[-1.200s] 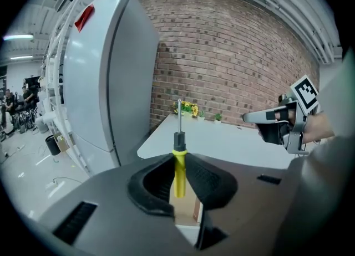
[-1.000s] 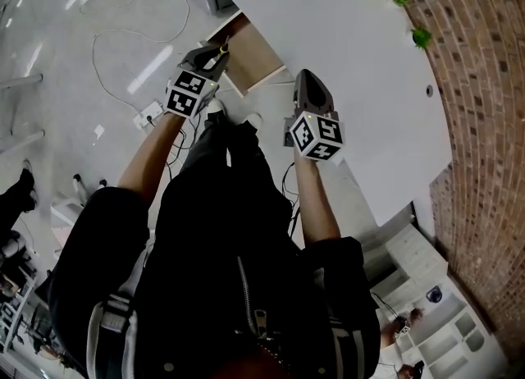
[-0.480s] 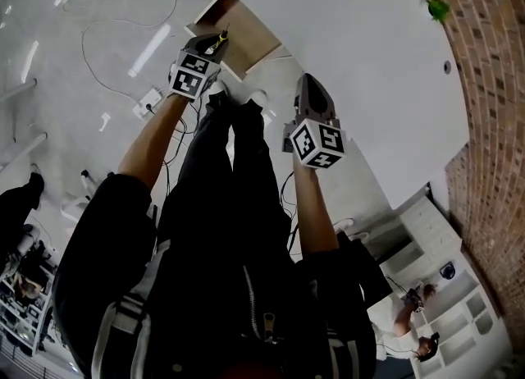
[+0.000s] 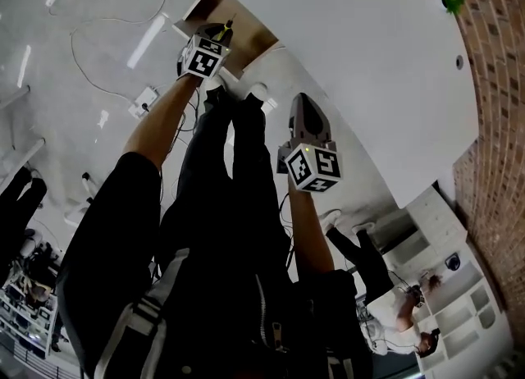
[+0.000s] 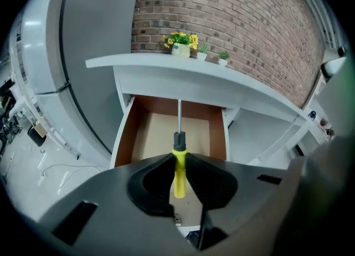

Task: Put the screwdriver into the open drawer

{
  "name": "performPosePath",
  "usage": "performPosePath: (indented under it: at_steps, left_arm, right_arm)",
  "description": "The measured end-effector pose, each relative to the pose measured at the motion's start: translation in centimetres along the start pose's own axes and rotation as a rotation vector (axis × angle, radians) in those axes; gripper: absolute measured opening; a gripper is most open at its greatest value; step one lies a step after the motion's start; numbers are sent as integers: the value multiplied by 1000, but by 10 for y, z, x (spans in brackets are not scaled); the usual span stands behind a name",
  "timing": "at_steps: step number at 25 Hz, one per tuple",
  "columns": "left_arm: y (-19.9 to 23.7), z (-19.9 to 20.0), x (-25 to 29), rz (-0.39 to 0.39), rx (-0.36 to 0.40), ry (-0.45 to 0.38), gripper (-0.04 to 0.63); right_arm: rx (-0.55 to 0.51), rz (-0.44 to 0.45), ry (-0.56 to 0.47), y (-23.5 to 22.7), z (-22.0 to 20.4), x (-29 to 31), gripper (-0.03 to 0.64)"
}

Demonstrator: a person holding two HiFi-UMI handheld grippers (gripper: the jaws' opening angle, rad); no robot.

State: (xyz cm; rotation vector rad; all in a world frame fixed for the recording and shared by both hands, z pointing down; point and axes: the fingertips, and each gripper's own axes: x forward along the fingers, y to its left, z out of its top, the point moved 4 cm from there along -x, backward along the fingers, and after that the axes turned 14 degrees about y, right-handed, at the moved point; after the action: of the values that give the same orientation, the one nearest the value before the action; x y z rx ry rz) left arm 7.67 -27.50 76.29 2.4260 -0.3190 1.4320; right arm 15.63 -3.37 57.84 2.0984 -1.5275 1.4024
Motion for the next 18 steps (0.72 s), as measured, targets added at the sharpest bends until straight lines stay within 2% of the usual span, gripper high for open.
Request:
performPosePath:
  at_steps: [10,18]
  left_arm:
    - [14,-7,91,2,14,132,78]
    - [15,-13,141,34,98,239,78]
  right_arm:
    - [-5,-30,72,-4,-30,16,6]
    - [56,-43,91,-7,-45,28,6]
